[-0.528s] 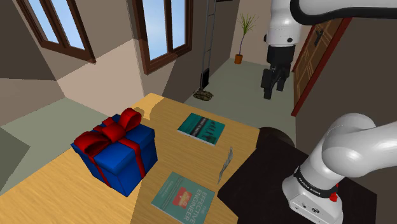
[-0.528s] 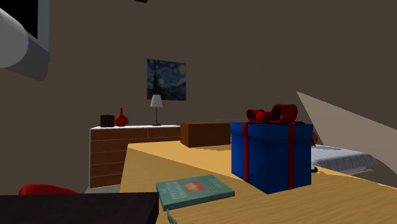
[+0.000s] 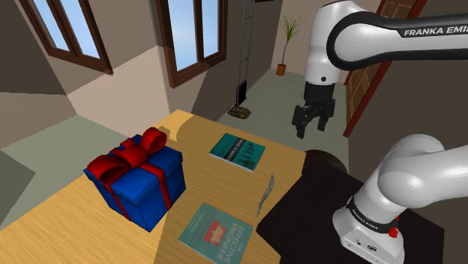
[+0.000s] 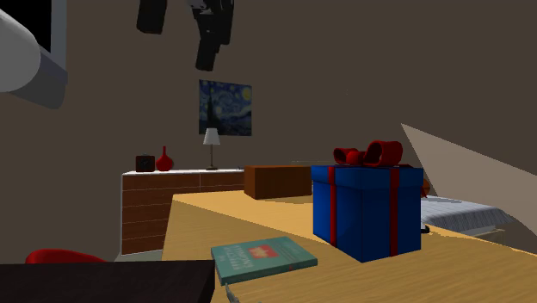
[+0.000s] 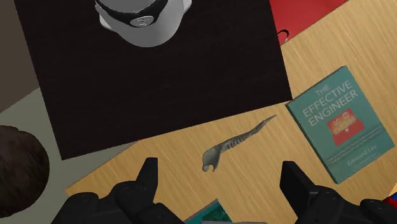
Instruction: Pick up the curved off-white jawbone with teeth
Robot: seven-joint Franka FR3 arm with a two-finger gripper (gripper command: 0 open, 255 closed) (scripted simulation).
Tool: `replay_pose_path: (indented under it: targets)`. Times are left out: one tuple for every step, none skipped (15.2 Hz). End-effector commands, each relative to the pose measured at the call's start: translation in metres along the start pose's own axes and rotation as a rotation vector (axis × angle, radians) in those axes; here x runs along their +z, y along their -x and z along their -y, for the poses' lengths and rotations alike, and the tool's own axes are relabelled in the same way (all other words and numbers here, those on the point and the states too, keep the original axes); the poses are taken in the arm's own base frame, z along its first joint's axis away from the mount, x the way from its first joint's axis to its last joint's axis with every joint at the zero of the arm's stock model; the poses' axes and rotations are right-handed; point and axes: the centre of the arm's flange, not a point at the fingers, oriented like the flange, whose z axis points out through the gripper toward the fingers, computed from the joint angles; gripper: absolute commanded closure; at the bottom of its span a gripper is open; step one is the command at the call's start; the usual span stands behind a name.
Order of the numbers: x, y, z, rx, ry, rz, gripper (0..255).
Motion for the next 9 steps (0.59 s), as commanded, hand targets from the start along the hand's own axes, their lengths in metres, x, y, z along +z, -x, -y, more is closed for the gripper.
replay_pose_path:
  targets:
    - [0.027, -0.002, 0.003, 0.084, -0.019, -0.007, 0]
    - [0.039, -0.003, 0.006, 0.124, -0.028, -0.009, 0]
    - [0.051, -0.005, 0.008, 0.163, -0.036, -0.012, 0]
    - [0.064, -0.007, 0.011, 0.202, -0.045, -0.015, 0]
    - [0.076, -0.010, 0.013, 0.241, -0.054, -0.017, 0]
    - [0.089, -0.012, 0.016, 0.280, -0.062, -0.020, 0]
    - [0.101, -0.014, 0.019, 0.320, -0.071, -0.022, 0]
    - [0.113, -0.017, 0.021, 0.359, -0.080, -0.025, 0]
    - [0.125, -0.020, 0.024, 0.398, -0.088, -0.027, 0]
